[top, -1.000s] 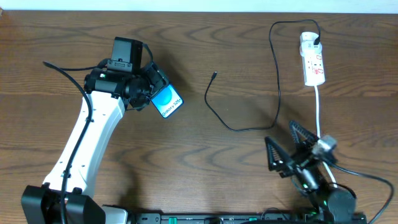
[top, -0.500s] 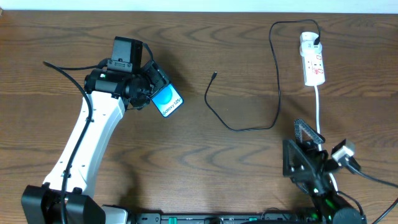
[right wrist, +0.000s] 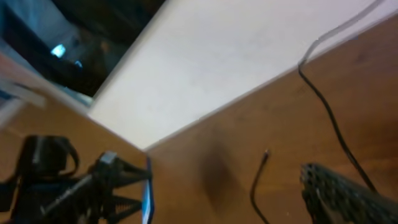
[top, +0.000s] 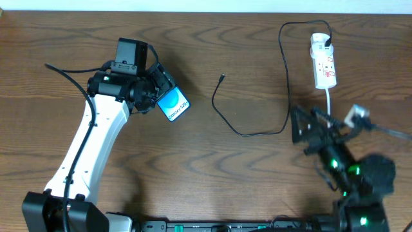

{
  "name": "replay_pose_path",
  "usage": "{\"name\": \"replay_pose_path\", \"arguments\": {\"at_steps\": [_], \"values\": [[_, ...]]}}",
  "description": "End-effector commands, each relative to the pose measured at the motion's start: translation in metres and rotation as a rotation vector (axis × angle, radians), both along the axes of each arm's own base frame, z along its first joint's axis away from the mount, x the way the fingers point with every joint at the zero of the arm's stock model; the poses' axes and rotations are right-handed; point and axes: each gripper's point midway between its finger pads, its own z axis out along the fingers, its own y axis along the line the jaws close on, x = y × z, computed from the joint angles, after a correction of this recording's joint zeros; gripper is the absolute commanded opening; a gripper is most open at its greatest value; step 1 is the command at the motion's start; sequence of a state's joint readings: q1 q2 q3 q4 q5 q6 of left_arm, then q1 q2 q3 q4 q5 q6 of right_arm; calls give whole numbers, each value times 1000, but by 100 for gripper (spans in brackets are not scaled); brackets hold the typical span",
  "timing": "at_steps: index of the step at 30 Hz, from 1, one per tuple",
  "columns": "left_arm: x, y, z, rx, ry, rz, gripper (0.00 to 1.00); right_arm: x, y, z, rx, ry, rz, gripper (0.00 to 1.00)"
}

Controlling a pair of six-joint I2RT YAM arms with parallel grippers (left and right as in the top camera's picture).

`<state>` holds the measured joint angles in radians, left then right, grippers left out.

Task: Plug charger to phone and switch on socket
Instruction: 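Move the right gripper from rest toward the phone held by the left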

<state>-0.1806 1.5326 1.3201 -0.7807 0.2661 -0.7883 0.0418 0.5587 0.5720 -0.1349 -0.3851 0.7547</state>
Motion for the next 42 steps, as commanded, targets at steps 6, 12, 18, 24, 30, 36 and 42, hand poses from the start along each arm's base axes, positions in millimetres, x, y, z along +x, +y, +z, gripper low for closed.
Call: {"name": "replay_pose_path", "arguments": {"at_steps": [6, 12, 18, 24, 30, 36, 42], "values": [[-2, -11, 14, -82, -12, 1, 47, 37, 28, -33, -34, 298, 100, 99], [-5, -17, 16, -119, 0, -5, 47, 40, 50, -96, -139, 640, 142, 99], [-7, -25, 18, -165, 12, -24, 47, 59, 88, -105, -173, 647, 301, 99], [-10, -35, 23, -229, 25, -35, 47, 86, 123, -92, -77, 526, 374, 98], [-5, -45, 33, -305, 7, -41, 47, 79, 186, -91, -123, 409, 533, 93], [4, -47, 40, -334, -27, -29, 47, 71, 202, -92, -157, 388, 545, 93], [11, -45, 44, -364, -36, 18, 47, 69, 219, -75, -176, 270, 594, 89]]}}
